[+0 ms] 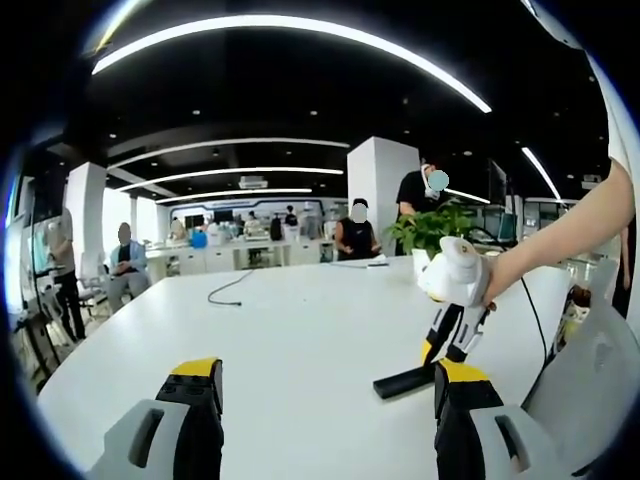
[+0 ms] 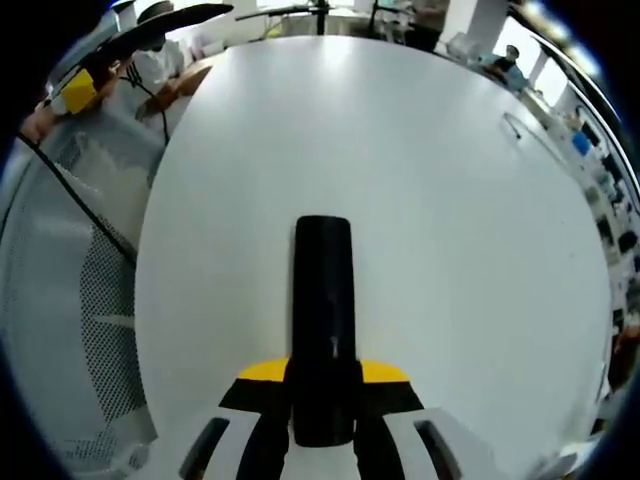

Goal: Press the specified remote control buttons in sequence, fully releasing each button before pressing the next.

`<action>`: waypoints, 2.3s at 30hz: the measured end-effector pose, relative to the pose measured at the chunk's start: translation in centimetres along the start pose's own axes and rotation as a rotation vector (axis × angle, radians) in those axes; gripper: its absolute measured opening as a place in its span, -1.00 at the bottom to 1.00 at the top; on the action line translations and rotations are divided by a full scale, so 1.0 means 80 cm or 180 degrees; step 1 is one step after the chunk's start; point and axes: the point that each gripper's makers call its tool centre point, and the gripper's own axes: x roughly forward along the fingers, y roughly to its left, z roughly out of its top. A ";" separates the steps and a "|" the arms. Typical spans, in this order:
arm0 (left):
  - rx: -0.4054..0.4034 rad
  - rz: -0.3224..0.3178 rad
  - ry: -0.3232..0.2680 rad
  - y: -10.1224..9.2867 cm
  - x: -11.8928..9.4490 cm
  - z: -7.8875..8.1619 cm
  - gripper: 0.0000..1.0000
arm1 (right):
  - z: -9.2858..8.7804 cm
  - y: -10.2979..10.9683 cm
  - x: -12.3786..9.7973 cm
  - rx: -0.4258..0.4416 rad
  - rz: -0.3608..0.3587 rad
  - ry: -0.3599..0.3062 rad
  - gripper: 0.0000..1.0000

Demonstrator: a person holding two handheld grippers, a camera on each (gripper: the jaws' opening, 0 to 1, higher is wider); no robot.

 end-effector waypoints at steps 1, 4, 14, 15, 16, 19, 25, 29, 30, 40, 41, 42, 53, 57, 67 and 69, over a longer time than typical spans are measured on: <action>0.0003 0.0000 0.0003 0.000 0.000 0.000 0.80 | 0.000 0.000 0.000 -0.0005 0.0004 -0.0007 -0.58; 0.0004 -0.0003 0.0025 0.000 -0.001 -0.002 0.80 | 0.000 -0.001 0.000 -0.0010 0.0023 -0.0014 -0.58; 0.0015 -0.0010 0.0044 -0.003 0.001 0.001 0.80 | 0.001 -0.001 0.000 -0.0012 0.0049 -0.0039 -0.58; 0.0016 -0.0012 0.0049 -0.004 0.002 0.005 0.80 | 0.001 -0.001 0.000 -0.0010 0.0049 -0.0042 -0.58; 0.0014 -0.0015 0.0049 -0.006 0.003 0.008 0.79 | 0.001 -0.001 0.000 -0.0001 0.0047 -0.0046 -0.58; 0.0016 -0.0004 0.0045 -0.002 0.002 0.002 0.79 | 0.001 0.000 0.000 0.0007 0.0018 -0.0054 -0.58; 0.0009 -0.0017 0.0032 -0.003 0.003 0.003 0.79 | -0.001 -0.001 -0.001 0.0047 0.0000 -0.0237 -0.58; 0.0077 0.0012 0.0031 0.000 0.002 0.003 0.79 | 0.001 0.000 -0.002 0.0034 -0.0061 -0.0580 -0.58; 0.0121 0.0031 -0.0003 0.002 0.002 0.006 0.79 | 0.001 0.000 -0.003 0.0108 -0.0078 -0.0698 -0.57; 0.0059 0.0028 0.0014 0.002 0.001 0.005 0.78 | 0.007 -0.006 -0.004 0.0281 -0.0166 -0.1404 -0.58; 0.0054 0.0034 0.0021 0.002 0.002 0.004 0.78 | 0.008 -0.007 -0.004 0.0295 -0.0160 -0.1410 -0.58; 0.0050 0.0038 0.0032 0.002 0.002 0.003 0.78 | 0.010 -0.008 -0.004 0.0284 -0.0169 -0.1416 -0.58; 0.0063 0.0061 -0.0012 0.003 0.002 0.007 0.78 | 0.013 -0.018 -0.005 0.0135 0.0017 -0.1139 -0.58; 0.0074 0.0068 0.0013 0.007 0.001 -0.006 0.78 | 0.014 -0.022 -0.003 -0.0035 0.0039 -0.0983 -0.58; 0.0076 0.0015 0.0045 0.006 0.001 -0.010 0.77 | 0.013 -0.033 -0.001 -0.0176 0.0093 -0.0842 -0.58; 0.0077 0.0006 0.0055 0.006 0.001 -0.010 0.77 | 0.014 -0.036 -0.001 -0.0200 0.0100 -0.0818 -0.58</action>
